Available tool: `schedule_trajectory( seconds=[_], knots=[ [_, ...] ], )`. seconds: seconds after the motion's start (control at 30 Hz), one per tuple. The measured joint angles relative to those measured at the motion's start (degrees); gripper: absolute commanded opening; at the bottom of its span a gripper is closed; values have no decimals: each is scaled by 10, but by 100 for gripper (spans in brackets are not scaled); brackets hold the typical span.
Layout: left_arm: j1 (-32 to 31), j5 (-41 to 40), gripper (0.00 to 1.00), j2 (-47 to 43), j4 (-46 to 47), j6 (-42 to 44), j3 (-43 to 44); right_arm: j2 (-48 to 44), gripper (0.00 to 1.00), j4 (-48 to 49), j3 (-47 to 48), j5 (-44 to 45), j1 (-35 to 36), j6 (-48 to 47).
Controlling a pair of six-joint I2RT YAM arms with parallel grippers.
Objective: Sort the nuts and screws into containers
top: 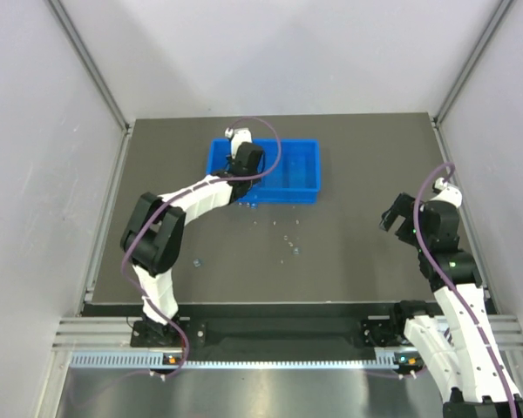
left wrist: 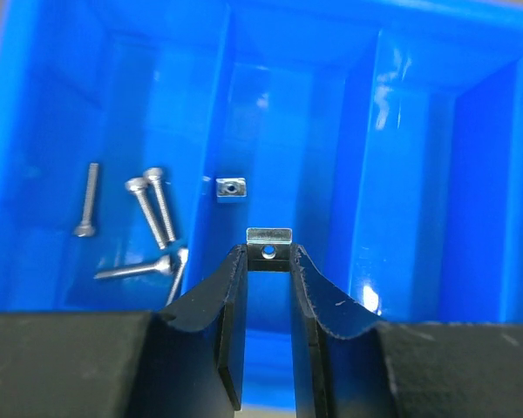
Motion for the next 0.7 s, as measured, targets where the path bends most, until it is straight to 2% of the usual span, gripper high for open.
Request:
schedule_trajectory(
  seconds=[0.07, 0.1, 0.17, 0.2, 0.3, 0.47, 0.57, 0.7],
  knots=[
    [5, 14, 19, 17, 0, 5, 9, -1, 100, 0, 0, 3, 0, 0],
    [6, 19, 32, 22, 0, 6, 14, -1, 100, 0, 0, 4, 0, 0],
    [6, 26, 44, 27, -3, 11, 23, -1, 99, -1, 0, 6, 0, 0],
    [6, 28, 55, 27, -4, 13, 26, -2, 100, -1, 0, 7, 0, 0],
    [5, 39, 65, 18, -8, 13, 29, -2, 99, -1, 0, 7, 0, 0],
    [-26, 43, 67, -55, -26, -4, -19, -2, 100, 0, 0, 7, 0, 0],
    [-125, 13, 66, -138, -45, -32, -75, -2, 100, 0, 0, 7, 0, 0],
    [-267, 9, 66, -202, -54, -101, -137, -1, 99, 0, 0, 7, 0, 0]
  ],
)
